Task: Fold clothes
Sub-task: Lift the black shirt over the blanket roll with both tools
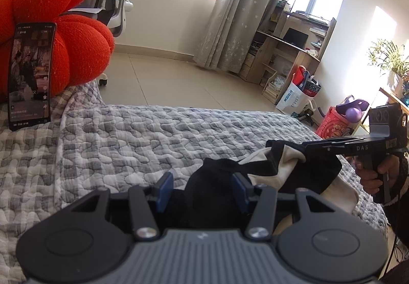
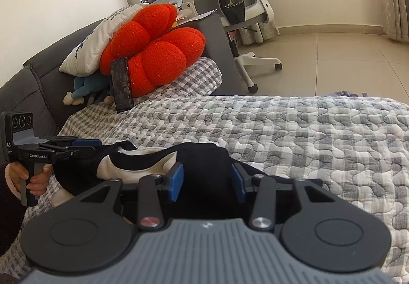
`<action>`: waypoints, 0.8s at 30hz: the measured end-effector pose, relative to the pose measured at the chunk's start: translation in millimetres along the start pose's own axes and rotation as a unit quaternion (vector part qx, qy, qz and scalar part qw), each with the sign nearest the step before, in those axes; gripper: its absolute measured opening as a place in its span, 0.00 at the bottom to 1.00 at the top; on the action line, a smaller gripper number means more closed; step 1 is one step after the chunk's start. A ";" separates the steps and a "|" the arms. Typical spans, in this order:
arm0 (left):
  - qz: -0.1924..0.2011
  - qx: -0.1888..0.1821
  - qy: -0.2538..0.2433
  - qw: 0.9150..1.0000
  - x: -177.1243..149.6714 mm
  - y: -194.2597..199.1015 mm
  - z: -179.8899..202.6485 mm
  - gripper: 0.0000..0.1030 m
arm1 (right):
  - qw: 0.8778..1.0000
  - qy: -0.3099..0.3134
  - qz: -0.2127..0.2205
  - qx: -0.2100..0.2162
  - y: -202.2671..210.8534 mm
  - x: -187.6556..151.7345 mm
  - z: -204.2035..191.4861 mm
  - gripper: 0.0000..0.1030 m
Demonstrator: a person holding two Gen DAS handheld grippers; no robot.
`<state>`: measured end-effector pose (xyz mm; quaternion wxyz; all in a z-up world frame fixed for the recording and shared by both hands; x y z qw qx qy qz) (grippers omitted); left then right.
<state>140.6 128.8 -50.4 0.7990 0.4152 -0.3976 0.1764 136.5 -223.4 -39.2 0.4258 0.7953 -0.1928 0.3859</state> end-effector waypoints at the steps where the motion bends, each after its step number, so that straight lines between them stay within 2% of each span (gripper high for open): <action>1: -0.001 0.000 0.000 1.000 -0.5 -1.6 0.0 0.50 | 1.000 -0.002 0.000 0.002 -1.8 0.2 0.0 0.44; 9: -0.002 0.010 -0.015 1.000 -3.6 -14.7 3.0 0.47 | 1.000 0.010 0.002 0.008 -15.1 -0.6 -6.1 0.46; 11: 0.003 0.017 -0.024 1.000 -5.4 -15.5 6.0 0.41 | 1.000 0.017 0.007 0.007 -15.4 -1.9 -8.8 0.42; 13: 0.012 0.022 -0.030 0.999 -8.2 -14.2 9.1 0.27 | 1.000 0.024 0.013 0.007 -13.4 -4.2 -11.2 0.36; 18: 0.030 0.011 -0.041 0.999 -15.7 -4.1 16.2 0.05 | 0.998 0.046 0.039 0.003 -3.2 -8.7 -16.1 0.20; 21: 0.043 0.004 -0.061 0.997 -20.4 4.4 23.0 0.03 | 0.996 0.063 0.056 0.003 7.2 -12.4 -22.0 0.13; 24: 0.054 -0.008 -0.080 0.995 -25.4 16.2 29.6 0.02 | 0.993 0.092 0.070 0.006 19.6 -17.0 -31.2 0.13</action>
Point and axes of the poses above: each gripper's, at about its wrist camera, not at the fingertips, and y roughly against the way its jaws point, z to its right, x to its top, the point moved 2 cm from there along -y, roughly the way its jaws point, and after that the axes turned 2 degrees about y, right-handed, at the moved point
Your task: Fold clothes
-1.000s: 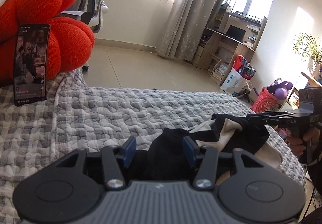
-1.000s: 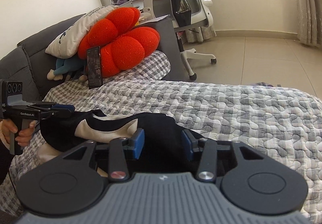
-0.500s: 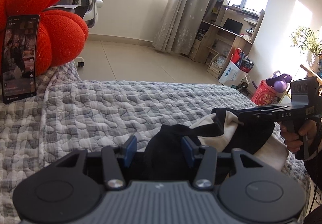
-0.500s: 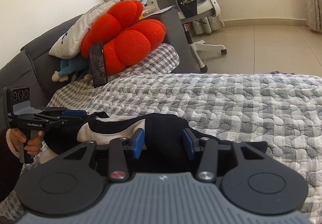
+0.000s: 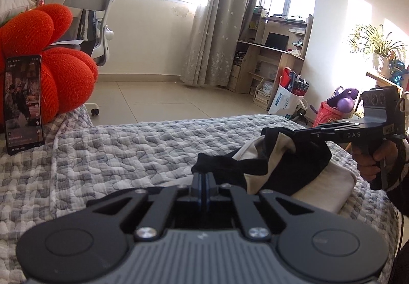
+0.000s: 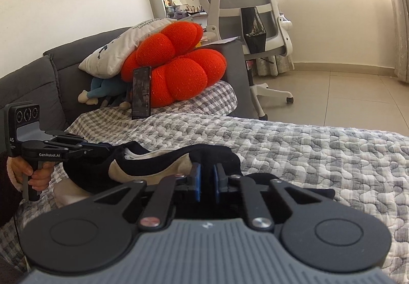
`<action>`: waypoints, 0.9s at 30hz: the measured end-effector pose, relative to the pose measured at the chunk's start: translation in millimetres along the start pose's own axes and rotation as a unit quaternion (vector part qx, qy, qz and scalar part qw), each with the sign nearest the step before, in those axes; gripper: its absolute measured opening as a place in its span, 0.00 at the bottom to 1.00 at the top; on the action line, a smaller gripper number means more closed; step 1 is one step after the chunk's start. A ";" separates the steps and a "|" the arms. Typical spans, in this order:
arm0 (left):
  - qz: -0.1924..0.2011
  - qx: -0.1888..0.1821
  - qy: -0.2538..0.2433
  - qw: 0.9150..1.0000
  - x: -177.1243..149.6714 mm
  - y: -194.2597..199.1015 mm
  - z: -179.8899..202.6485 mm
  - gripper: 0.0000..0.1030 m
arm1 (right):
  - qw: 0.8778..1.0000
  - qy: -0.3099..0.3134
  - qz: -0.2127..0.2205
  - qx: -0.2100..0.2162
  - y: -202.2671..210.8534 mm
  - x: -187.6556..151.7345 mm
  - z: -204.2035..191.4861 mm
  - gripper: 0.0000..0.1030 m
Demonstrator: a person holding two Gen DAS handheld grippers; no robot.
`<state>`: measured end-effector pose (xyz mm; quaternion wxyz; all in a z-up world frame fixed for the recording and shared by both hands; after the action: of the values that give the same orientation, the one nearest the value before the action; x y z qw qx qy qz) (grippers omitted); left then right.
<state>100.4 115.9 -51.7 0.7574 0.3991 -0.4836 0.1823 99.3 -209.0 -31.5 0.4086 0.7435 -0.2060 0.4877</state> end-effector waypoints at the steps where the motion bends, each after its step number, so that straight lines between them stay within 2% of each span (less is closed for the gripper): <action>1: 0.003 -0.004 -0.006 1.000 -1.7 4.5 2.2 0.02 | 1.000 0.011 0.001 0.001 3.7 -0.7 -3.4 0.13; 5: 0.003 -0.012 -0.038 0.999 -9.3 20.1 14.5 0.02 | 0.998 0.054 -0.005 0.005 19.1 -6.5 -17.0 0.09; 6: 0.001 -0.013 -0.045 0.999 -11.2 23.1 16.3 0.02 | 0.998 0.061 -0.008 0.008 22.4 -8.1 -19.4 0.05; 9: -0.007 -0.015 -0.061 0.998 -17.3 30.9 20.4 0.02 | 0.997 0.070 -0.019 0.020 30.3 -13.5 -24.4 0.05; 16: -0.036 -0.017 -0.081 0.996 -30.7 39.5 26.9 0.03 | 0.996 0.072 -0.057 0.012 32.6 -27.9 -26.6 0.05; 18: -0.036 -0.017 -0.076 0.996 -29.2 40.8 26.3 0.03 | 0.997 0.055 -0.056 0.011 32.7 -25.3 -22.3 0.15; 20: -0.032 -0.017 -0.069 0.997 -26.1 42.2 26.3 0.04 | 0.998 0.044 -0.053 0.008 31.5 -21.4 -18.0 0.17; 22: -0.026 -0.018 -0.062 0.998 -22.0 43.5 25.7 0.09 | 0.998 0.035 -0.050 0.005 30.2 -17.9 -14.3 0.30; 23: -0.022 -0.019 -0.059 0.998 -19.7 44.1 25.3 0.11 | 0.998 0.032 -0.047 0.002 29.0 -15.9 -12.4 0.46; 24: -0.017 -0.019 -0.056 0.998 -17.7 44.5 26.1 0.15 | 0.999 0.029 -0.044 0.002 28.1 -14.4 -10.9 0.49; 27: -0.006 -0.012 -0.051 0.999 -12.5 43.7 25.4 0.35 | 0.999 0.015 -0.037 0.000 24.1 -9.5 -5.1 0.49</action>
<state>50.7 124.2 -38.6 0.7378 0.4016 -0.5210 0.1515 75.3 -219.7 -29.2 0.4297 0.7430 -0.1721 0.4834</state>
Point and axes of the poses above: each gripper's, at about its wrist camera, not at the fingertips, and y roughly against the way its jaws point, z to its right, x to its top, the point moved 2 cm from there along -y, roughly the way its jaws point, and after that the axes turned 2 degrees about y, right-handed, at the moved point
